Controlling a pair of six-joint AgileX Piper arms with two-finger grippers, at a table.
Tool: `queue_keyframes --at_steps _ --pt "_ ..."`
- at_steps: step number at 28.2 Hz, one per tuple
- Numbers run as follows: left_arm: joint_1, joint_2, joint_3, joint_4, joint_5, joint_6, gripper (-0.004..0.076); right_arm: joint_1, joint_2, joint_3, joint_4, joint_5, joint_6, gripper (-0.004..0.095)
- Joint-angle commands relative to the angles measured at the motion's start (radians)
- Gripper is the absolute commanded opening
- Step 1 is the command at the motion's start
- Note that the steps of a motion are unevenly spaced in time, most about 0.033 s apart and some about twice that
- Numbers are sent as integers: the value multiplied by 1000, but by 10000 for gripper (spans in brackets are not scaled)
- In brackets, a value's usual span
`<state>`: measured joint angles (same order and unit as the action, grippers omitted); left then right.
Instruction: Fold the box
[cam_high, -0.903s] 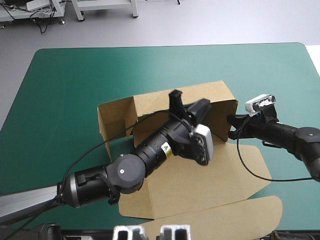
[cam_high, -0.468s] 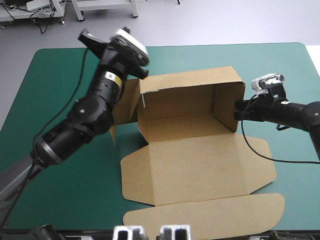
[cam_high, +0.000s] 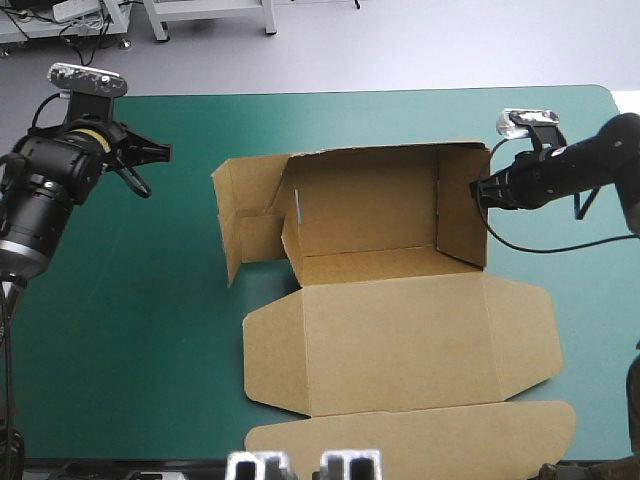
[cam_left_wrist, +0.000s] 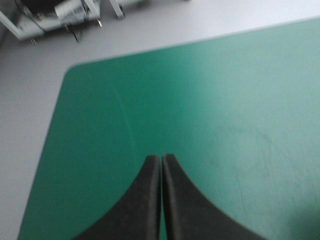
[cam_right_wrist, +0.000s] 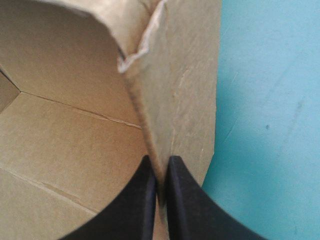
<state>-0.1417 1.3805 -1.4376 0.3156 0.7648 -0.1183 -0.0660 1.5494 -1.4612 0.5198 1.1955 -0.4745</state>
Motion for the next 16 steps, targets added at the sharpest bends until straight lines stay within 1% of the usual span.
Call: queue_keyframes --at_steps 1,3,6,8,10,12,13,14,16 --pt "96 -34 -35 -221 92 180 -2 65 48 -107 -32 11 20 -3" --pt "142 -34 -35 -283 163 245 -2 112 101 -147 -107 5 20 -3" --pt "189 -34 -35 -316 222 274 -2 167 160 -182 -208 -27 23 9" --pt "201 -34 -35 -316 239 284 -2 193 188 -187 -248 -67 23 32" --pt "209 -34 -35 -316 249 292 -2 212 206 -187 -263 -102 23 76" --pt "208 -32 -35 -316 259 292 -2 224 226 -187 -275 -135 42 155" --pt "208 -28 -35 -316 265 292 -2 230 239 -187 -290 -165 80 262" --pt "208 -23 -35 -321 272 292 -2 230 244 -187 -295 -175 89 328" --pt "208 -14 -35 -336 286 299 -2 230 249 -187 -307 -185 100 422"
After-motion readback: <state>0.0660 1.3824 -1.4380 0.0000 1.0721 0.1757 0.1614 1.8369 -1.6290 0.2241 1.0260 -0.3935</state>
